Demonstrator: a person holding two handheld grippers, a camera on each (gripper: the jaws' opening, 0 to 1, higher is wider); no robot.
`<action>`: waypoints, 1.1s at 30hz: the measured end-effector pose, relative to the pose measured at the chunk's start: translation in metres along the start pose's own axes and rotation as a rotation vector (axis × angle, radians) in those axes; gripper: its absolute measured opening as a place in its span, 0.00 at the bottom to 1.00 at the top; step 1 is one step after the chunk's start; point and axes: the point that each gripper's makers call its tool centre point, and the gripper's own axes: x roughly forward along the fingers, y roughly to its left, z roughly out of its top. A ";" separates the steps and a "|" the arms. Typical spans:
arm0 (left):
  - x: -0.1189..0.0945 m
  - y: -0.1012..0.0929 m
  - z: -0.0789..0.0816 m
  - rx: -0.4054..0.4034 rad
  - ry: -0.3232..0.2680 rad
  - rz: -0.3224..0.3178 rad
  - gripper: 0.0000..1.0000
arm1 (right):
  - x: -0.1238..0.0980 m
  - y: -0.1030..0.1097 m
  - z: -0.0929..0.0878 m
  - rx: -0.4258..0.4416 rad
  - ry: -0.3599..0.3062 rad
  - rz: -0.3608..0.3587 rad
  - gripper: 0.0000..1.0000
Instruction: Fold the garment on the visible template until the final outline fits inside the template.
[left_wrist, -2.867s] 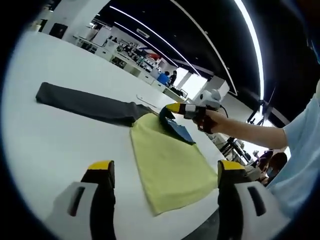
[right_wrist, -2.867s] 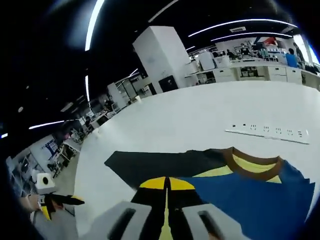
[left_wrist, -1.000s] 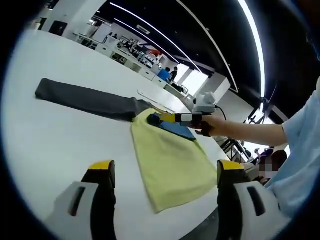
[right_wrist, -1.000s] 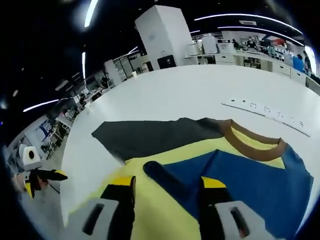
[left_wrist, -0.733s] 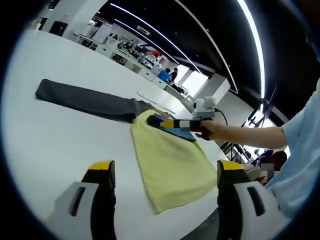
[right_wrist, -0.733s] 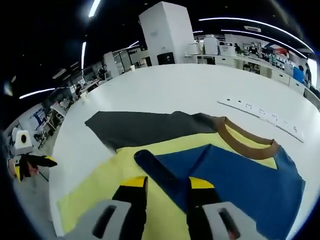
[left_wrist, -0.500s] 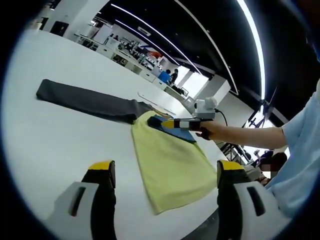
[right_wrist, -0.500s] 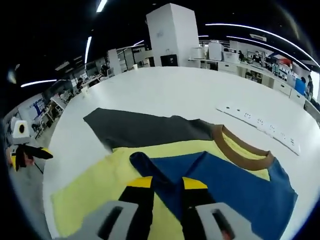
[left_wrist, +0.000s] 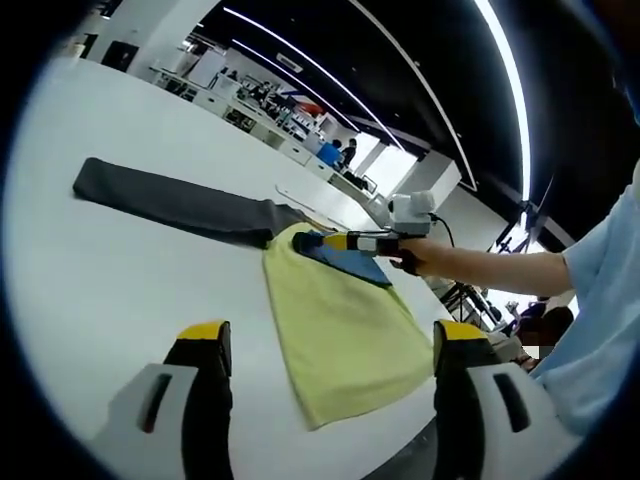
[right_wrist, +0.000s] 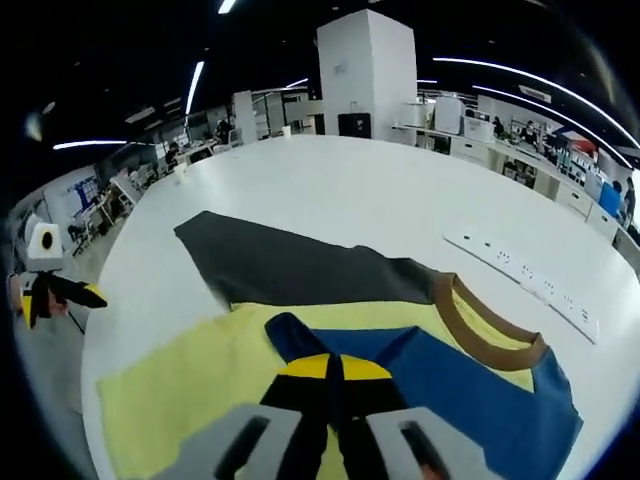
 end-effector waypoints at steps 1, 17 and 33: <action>0.000 0.000 0.000 0.000 0.002 0.000 0.80 | 0.001 0.000 0.004 -0.008 -0.004 -0.001 0.00; -0.002 0.002 0.005 -0.008 -0.021 0.003 0.80 | 0.041 0.006 0.040 -0.128 0.025 0.015 0.00; -0.002 0.003 0.004 -0.014 -0.020 0.009 0.80 | 0.035 0.014 0.030 -0.079 0.035 0.022 0.38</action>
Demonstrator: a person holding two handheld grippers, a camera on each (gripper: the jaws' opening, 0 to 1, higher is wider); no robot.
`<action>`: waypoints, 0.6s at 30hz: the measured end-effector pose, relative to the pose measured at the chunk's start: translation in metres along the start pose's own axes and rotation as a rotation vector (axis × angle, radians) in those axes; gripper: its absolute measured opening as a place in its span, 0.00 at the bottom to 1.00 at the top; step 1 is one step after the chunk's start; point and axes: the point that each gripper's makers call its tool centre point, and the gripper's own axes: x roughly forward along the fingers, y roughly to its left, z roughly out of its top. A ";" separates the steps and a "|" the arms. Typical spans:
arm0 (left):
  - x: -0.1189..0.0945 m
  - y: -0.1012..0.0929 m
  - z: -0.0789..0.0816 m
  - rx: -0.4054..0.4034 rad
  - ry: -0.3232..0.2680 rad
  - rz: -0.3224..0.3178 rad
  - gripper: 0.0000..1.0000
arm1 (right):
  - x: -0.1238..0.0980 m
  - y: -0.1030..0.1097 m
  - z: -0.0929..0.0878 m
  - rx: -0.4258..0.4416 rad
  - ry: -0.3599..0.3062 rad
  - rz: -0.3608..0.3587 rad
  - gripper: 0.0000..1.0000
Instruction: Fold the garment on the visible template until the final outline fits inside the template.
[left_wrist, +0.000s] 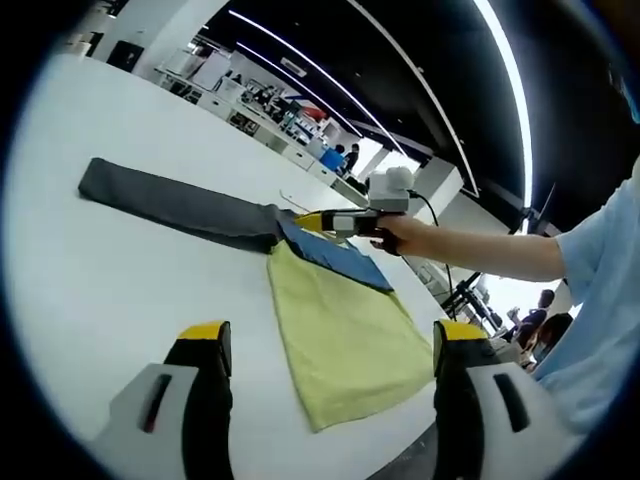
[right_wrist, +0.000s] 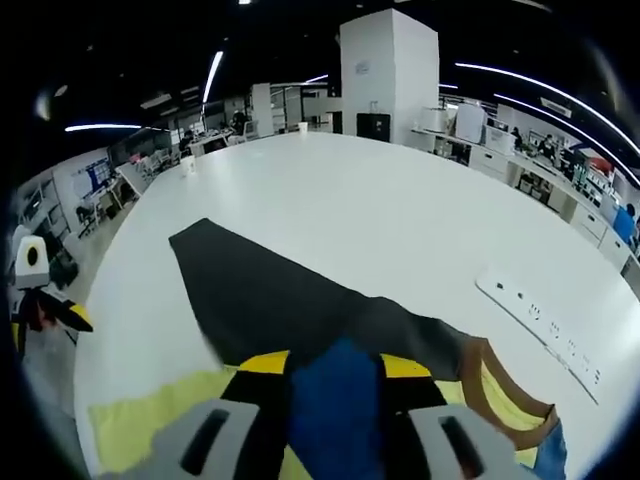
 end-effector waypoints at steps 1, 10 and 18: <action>0.000 0.000 0.000 -0.001 0.000 -0.001 0.80 | -0.002 -0.001 -0.002 0.024 -0.004 0.003 0.41; 0.001 -0.001 -0.003 0.002 0.012 -0.003 0.80 | -0.017 -0.013 -0.019 0.064 0.005 -0.011 0.81; 0.001 0.000 -0.006 0.005 0.023 0.000 0.80 | -0.033 -0.020 -0.030 0.083 0.004 -0.018 0.92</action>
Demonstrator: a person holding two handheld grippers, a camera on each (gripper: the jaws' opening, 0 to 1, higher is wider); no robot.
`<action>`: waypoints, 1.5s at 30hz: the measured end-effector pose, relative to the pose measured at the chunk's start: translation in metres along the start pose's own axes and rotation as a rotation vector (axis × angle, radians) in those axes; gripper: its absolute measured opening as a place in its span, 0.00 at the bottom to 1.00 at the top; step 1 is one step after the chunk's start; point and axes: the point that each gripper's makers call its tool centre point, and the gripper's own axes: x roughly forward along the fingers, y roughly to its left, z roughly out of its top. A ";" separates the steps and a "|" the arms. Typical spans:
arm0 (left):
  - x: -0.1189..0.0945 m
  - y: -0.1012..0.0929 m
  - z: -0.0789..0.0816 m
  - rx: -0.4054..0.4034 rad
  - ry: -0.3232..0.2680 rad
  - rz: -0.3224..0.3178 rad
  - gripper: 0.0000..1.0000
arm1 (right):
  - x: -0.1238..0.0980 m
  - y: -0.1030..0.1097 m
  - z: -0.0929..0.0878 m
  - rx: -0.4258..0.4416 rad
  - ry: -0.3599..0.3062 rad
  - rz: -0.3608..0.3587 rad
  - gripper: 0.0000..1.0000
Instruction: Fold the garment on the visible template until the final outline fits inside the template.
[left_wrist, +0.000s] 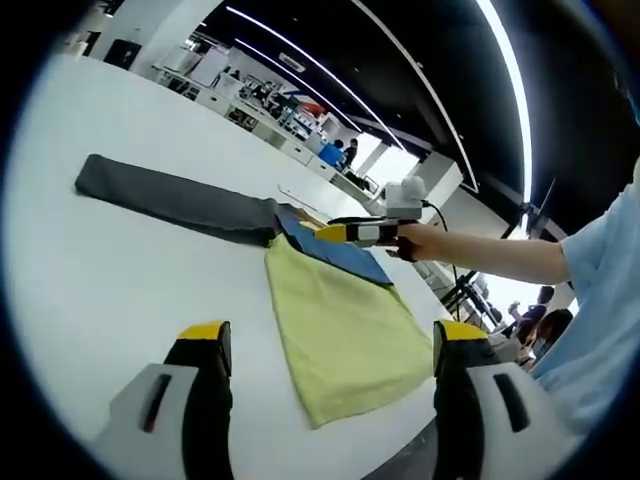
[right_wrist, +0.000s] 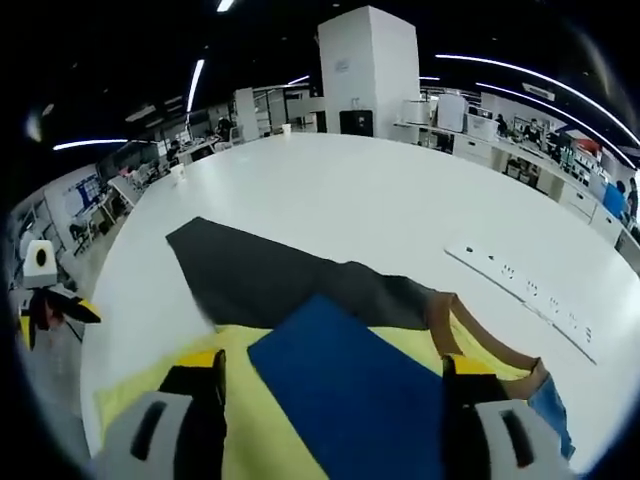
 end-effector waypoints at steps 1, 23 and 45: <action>0.000 0.000 0.000 0.001 0.000 0.000 0.80 | -0.002 0.000 0.000 0.003 -0.005 0.000 0.93; -0.004 0.006 0.047 0.163 -0.051 0.041 0.70 | -0.070 -0.032 -0.034 0.046 -0.037 -0.062 0.92; -0.021 0.096 0.089 0.046 -0.103 0.182 0.64 | -0.135 -0.057 -0.087 0.156 -0.049 -0.145 0.90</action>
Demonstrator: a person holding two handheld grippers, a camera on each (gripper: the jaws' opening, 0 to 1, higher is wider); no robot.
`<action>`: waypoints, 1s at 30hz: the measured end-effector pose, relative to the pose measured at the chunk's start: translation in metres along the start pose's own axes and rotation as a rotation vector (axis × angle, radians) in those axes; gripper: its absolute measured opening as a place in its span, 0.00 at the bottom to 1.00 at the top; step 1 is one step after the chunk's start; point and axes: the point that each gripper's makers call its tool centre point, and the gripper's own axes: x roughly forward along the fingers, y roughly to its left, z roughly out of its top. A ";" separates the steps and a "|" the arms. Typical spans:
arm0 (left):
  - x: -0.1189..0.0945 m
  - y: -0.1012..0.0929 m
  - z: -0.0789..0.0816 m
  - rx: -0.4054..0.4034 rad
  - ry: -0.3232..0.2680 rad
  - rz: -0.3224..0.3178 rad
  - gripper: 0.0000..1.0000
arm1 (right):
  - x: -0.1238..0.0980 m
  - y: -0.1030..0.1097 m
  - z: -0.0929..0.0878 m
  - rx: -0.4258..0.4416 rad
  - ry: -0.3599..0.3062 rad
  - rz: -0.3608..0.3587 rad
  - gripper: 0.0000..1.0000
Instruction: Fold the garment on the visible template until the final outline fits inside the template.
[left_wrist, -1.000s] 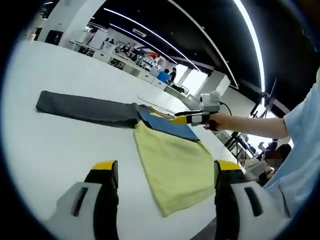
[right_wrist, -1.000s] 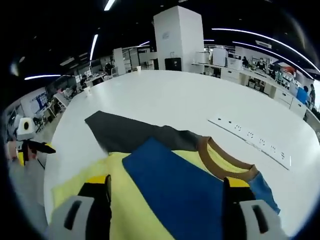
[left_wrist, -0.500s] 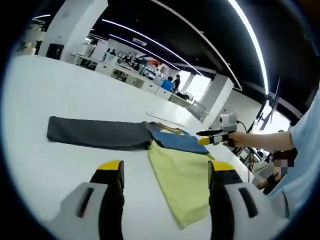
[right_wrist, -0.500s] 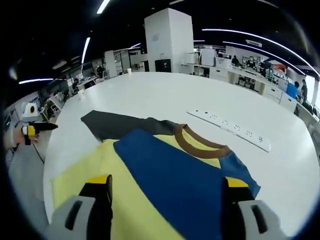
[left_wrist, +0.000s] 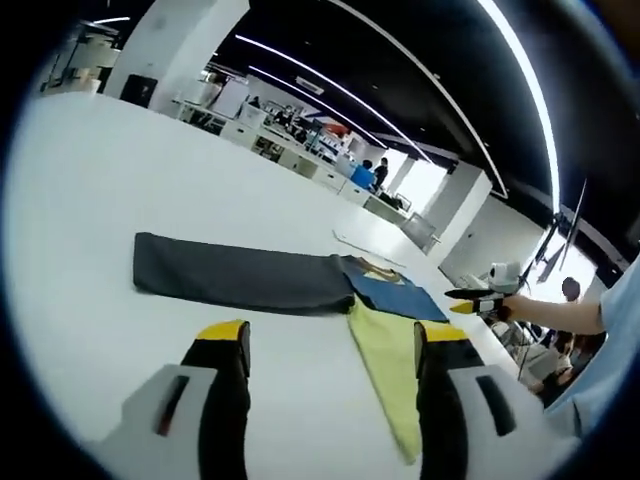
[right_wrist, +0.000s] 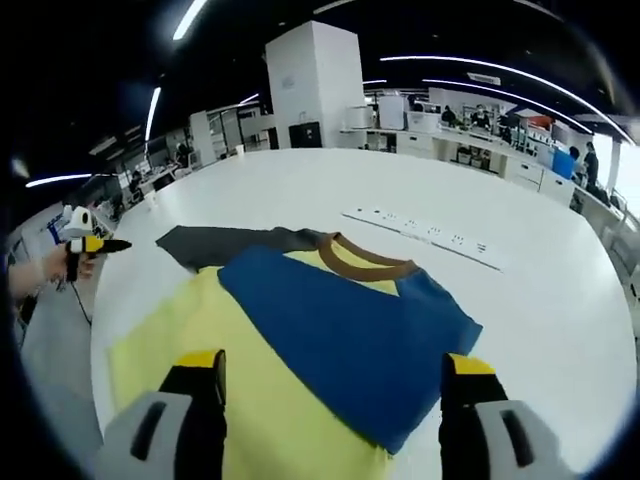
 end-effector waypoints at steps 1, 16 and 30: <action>-0.001 0.008 0.003 -0.011 -0.012 0.016 0.64 | -0.002 -0.001 -0.003 0.007 0.000 -0.003 0.89; 0.005 0.106 0.013 -0.004 -0.002 0.344 0.57 | -0.002 0.009 -0.011 0.033 0.014 0.028 0.89; 0.022 0.143 0.015 -0.013 -0.001 0.435 0.43 | -0.023 0.005 -0.023 0.051 0.008 0.015 0.89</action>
